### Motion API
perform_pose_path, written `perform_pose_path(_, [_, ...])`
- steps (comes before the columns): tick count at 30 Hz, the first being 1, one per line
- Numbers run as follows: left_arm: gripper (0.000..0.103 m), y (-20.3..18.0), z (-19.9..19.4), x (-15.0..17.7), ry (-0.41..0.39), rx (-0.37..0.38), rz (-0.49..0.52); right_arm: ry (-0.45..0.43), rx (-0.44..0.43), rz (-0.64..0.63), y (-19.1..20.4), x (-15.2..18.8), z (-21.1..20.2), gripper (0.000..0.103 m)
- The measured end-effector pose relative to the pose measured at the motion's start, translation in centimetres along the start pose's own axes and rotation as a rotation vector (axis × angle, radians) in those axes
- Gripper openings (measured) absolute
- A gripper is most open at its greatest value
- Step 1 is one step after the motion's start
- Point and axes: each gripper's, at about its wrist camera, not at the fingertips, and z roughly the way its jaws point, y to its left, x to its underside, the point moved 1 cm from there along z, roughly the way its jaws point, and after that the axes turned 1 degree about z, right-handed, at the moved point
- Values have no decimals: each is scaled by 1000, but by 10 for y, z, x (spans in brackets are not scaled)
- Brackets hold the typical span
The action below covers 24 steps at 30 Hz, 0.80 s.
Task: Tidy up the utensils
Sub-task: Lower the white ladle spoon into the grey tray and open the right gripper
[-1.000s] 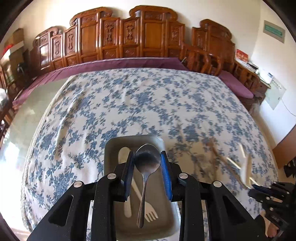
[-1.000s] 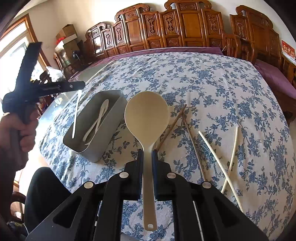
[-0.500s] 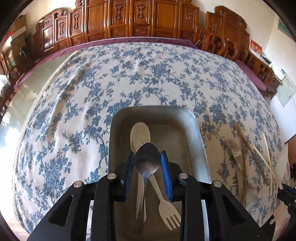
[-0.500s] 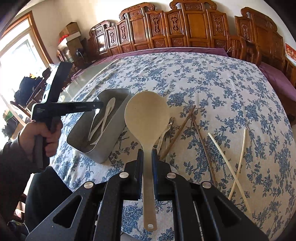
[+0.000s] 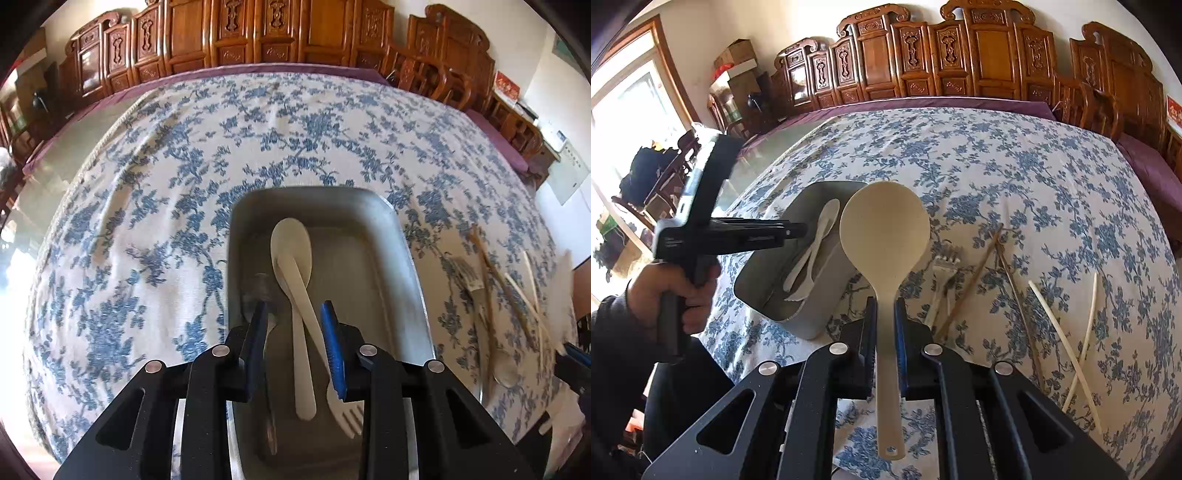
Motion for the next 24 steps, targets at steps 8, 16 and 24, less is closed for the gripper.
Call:
perform_pose_path(8, [34, 29, -62, 7, -87, -20, 47, 11, -31, -31, 45, -22, 26, 11])
perform_pose_path(16, [34, 69, -100, 22, -134, -32, 23, 45, -21, -33, 85, -49, 66, 11])
perform_pose_path(24, [34, 97, -104, 47, -132, -14, -11, 88, 23, -7, 102, -64, 108, 11])
